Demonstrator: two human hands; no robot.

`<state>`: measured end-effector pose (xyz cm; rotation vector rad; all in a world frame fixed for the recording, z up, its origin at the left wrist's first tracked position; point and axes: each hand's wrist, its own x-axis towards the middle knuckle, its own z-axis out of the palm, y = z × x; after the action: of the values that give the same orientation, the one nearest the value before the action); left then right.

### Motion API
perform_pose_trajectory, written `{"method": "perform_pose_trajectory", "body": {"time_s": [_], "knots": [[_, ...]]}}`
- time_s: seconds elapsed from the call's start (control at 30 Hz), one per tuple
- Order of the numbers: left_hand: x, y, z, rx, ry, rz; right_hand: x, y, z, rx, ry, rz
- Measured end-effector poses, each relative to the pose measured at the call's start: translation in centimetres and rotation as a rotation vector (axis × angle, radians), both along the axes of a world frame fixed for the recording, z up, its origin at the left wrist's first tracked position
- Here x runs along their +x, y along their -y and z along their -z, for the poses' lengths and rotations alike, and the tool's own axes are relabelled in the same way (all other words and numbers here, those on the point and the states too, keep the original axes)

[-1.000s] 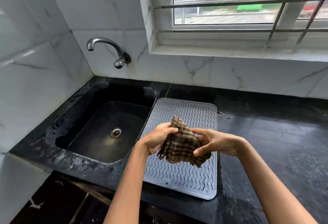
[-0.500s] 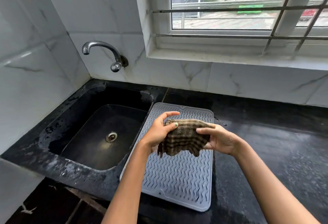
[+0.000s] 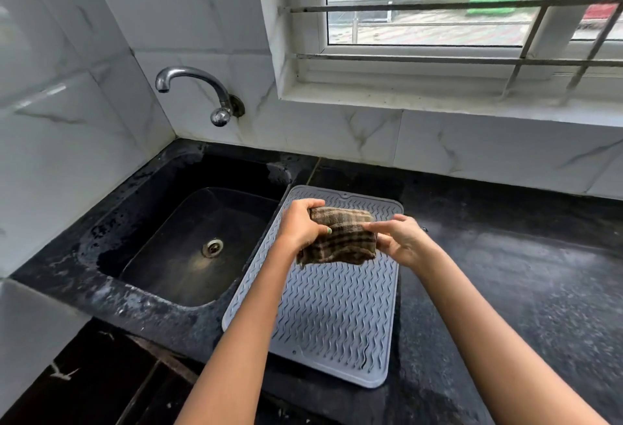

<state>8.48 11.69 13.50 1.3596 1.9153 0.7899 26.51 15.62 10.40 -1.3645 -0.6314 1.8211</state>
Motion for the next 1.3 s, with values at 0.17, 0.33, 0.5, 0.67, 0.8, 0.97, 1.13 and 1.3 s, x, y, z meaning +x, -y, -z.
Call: {"method": "perform_pose_trajectory", "body": {"time_s": [0.17, 0.33, 0.5, 0.67, 0.8, 0.97, 1.13, 1.3], "knots": [[0.0, -0.3, 0.0, -0.147, -0.313, 0.027, -0.2, -0.4, 0.0, 0.255, 0.249, 0.024], [-0.1, -0.9, -0.2, -0.368, -0.472, 0.270, -0.6, -0.5, -1.0, 0.335, 0.062, -0.058], [1.1, -1.2, 1.1, -0.242, 0.275, 0.339, -1.4, -0.9, -2.6, 0.361, 0.023, -0.236], [1.5, -1.8, 2.9, -0.227, 0.410, 0.186, -1.6, -0.8, -3.0, 0.499, 0.506, 0.267], [2.5, -2.0, 3.2, -0.271, 0.530, 0.088, -2.6, 1.4, -0.5, 1.004, 0.894, 0.363], [3.6, -3.2, 2.5, -0.487, 0.761, 0.255, -4.4, 3.8, 4.8, 0.830, 0.843, -0.235], [3.1, -4.7, 5.2, -0.647, 0.541, 0.337, -2.5, 1.9, 6.4, 0.431, 0.314, -0.303], [3.3, -7.6, 9.5, -0.292, -0.090, 0.124, 0.1, -3.7, 5.4, 0.435, 0.625, -0.314]]}}
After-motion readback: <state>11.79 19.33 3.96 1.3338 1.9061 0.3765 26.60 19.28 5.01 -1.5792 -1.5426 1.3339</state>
